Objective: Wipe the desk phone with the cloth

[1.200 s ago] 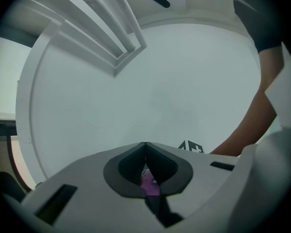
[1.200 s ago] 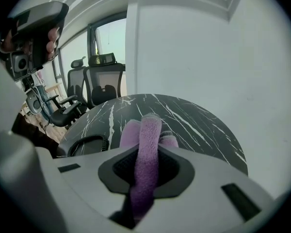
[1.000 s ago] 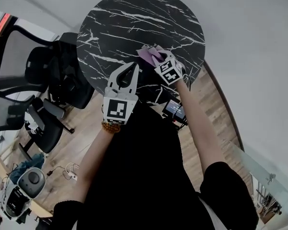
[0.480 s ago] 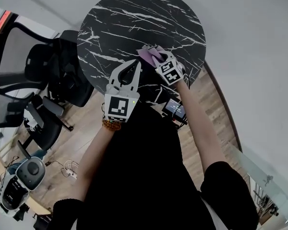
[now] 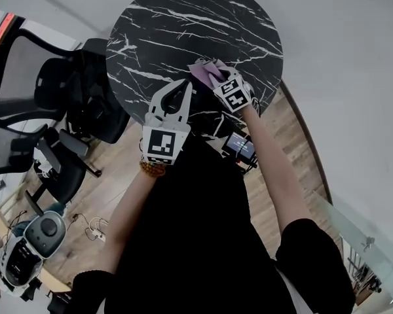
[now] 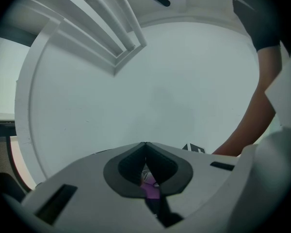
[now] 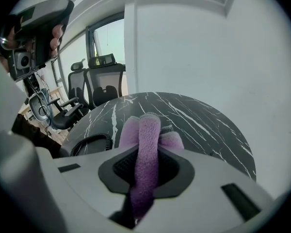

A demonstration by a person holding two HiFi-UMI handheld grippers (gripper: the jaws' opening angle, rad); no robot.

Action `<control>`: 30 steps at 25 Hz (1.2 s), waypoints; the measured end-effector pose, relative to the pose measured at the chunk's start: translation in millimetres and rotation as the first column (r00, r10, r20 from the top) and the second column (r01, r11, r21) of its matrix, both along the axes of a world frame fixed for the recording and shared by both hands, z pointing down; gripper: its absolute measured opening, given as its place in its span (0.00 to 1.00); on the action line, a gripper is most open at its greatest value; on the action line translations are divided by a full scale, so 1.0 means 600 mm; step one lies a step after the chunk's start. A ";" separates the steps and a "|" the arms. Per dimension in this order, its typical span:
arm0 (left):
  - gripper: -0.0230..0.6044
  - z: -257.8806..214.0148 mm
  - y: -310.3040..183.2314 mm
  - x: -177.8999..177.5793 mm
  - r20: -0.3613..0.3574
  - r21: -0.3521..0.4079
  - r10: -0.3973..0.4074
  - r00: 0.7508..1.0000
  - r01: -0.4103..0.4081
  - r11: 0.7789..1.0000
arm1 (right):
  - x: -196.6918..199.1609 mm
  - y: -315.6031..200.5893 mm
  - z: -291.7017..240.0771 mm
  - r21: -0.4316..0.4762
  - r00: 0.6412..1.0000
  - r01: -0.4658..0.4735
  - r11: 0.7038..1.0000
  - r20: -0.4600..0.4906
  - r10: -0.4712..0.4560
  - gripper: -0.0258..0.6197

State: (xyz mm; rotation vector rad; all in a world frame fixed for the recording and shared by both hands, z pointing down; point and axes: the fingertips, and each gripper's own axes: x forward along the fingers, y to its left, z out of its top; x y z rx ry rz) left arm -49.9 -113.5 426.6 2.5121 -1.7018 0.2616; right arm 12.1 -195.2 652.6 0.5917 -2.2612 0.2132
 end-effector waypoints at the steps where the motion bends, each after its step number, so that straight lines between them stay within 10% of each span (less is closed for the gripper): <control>1: 0.06 0.001 0.003 -0.001 -0.001 0.000 0.000 1.000 0.000 1.000 | 0.000 0.003 0.001 -0.004 1.000 0.002 1.000 -0.003 -0.002 0.13; 30: 0.06 0.010 0.021 0.005 -0.026 -0.009 -0.040 0.999 0.040 0.999 | -0.008 0.083 0.041 -0.052 0.993 0.105 0.993 -0.051 -0.107 0.13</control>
